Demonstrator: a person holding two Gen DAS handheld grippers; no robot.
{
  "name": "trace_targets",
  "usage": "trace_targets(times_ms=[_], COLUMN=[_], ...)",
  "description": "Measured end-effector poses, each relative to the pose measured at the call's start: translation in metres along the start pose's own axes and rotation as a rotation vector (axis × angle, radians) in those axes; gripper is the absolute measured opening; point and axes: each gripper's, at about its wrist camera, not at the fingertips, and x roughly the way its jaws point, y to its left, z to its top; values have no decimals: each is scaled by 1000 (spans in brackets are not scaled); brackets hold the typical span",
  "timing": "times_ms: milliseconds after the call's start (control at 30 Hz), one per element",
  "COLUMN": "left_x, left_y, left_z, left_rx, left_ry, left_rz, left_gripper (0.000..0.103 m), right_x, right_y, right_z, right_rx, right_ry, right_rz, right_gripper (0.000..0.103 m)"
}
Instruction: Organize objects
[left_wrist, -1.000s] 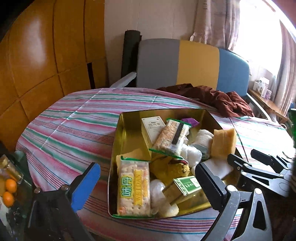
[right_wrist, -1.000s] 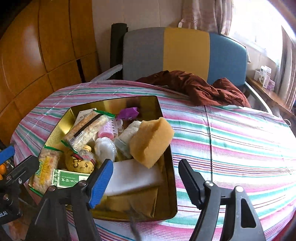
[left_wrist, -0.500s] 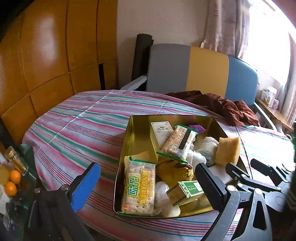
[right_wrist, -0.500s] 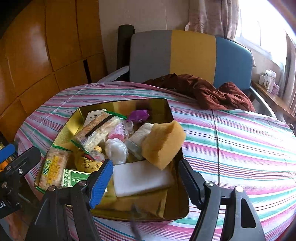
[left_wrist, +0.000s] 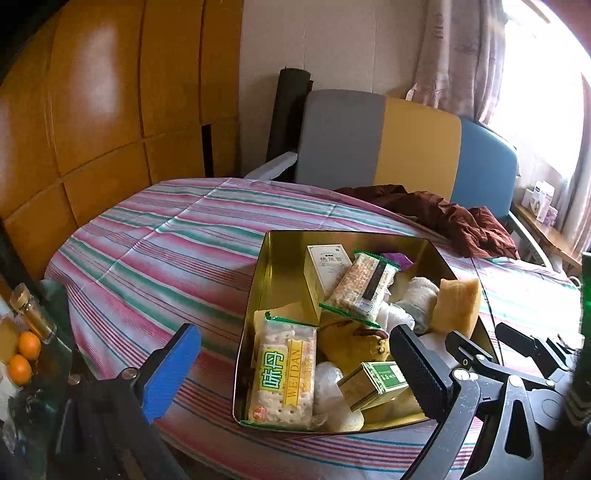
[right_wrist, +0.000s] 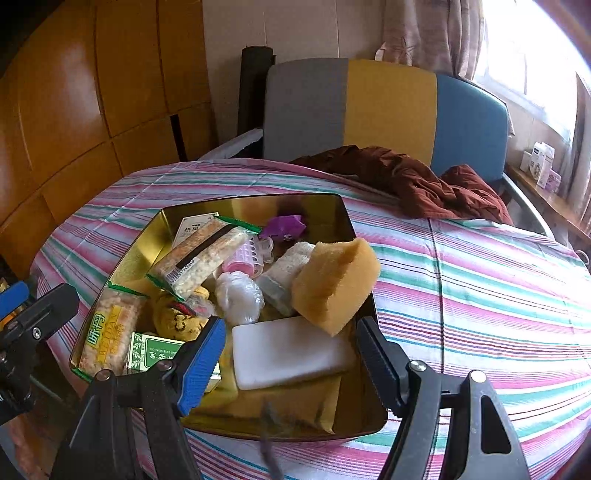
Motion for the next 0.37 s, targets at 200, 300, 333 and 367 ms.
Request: trace_targets(times_ms=[200,300,333,367], left_x=[-2,-4,-4,-3], left_y=[0,0,0,0], left_z=[-2,-2,-2,-2], left_rx=[5,13,14,11], left_ry=[-20,-38,-36,-33], left_rz=[17,24,22,20], left_gripper=[103,102,102,103], right_x=[2,2,2,2], right_y=[-1,-1,-2,-2], right_z=[-1,-1,-1,0], right_rx=[1,2,2,3], right_ry=[8,6,5,4], right_rz=[1,1,2,3], right_gripper=[74,74,74,74])
